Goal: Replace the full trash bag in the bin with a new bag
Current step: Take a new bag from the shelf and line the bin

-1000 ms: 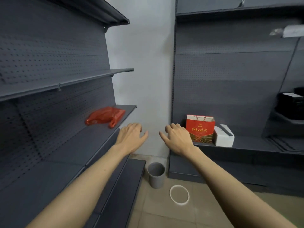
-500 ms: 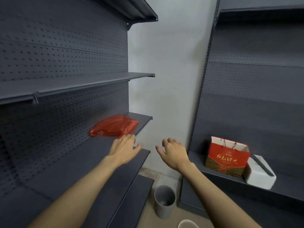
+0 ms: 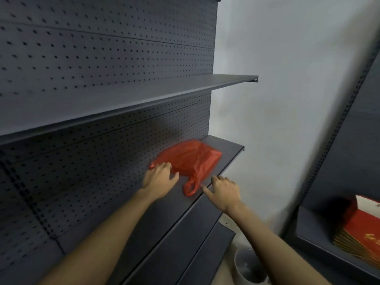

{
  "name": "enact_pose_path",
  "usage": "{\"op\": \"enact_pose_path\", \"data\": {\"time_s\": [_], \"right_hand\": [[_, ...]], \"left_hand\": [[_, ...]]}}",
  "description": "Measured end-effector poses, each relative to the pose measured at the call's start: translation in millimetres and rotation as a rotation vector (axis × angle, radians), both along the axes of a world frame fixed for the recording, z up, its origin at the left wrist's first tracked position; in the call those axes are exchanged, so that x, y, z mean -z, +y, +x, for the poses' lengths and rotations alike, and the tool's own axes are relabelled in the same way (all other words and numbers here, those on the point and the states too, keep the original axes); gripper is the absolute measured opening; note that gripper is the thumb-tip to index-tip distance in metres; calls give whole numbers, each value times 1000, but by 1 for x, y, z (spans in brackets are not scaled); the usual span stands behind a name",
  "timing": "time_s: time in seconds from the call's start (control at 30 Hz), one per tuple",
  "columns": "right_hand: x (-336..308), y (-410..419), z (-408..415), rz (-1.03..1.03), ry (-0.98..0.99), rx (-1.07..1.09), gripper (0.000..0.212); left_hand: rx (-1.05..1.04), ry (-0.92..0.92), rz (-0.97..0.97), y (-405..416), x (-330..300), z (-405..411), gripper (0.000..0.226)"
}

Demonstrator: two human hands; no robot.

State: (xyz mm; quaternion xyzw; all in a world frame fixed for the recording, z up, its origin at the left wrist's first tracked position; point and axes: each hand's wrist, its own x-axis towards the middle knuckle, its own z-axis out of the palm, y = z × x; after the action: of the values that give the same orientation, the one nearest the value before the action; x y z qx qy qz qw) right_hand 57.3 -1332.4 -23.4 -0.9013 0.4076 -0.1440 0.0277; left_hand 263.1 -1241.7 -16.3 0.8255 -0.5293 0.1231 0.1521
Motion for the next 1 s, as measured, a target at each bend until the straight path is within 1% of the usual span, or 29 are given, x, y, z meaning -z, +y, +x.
{"op": "enact_pose_path", "data": {"time_s": [0.17, 0.3, 0.43, 0.53, 0.67, 0.77, 0.87, 0.97, 1.0], "right_hand": [[20, -47, 35, 151, 2, -37, 60], [36, -81, 55, 242, 8, -48, 61], [50, -107, 76, 310, 21, -60, 62], [62, -119, 89, 360, 18, -41, 67], [78, -132, 103, 426, -41, 32, 73], [88, -137, 114, 503, -54, 85, 77], [96, -138, 121, 529, -72, 98, 71], [100, -139, 123, 556, -105, 82, 54], [100, -140, 123, 570, -112, 76, 48]], "left_hand": [[-119, 126, 15, -27, 31, 39, 44], [-216, 114, 74, -54, 45, 56, 51], [-286, 144, 106, -88, 50, 72, 50], [-301, 147, 155, -107, 55, 85, 56], [-329, 173, 176, -126, 66, 107, 60], [-336, 230, 174, -138, 76, 122, 60], [-355, 305, 130, -147, 86, 129, 62], [-391, 340, 136, -154, 94, 130, 78], [-400, 339, 139, -156, 96, 130, 81]]}}
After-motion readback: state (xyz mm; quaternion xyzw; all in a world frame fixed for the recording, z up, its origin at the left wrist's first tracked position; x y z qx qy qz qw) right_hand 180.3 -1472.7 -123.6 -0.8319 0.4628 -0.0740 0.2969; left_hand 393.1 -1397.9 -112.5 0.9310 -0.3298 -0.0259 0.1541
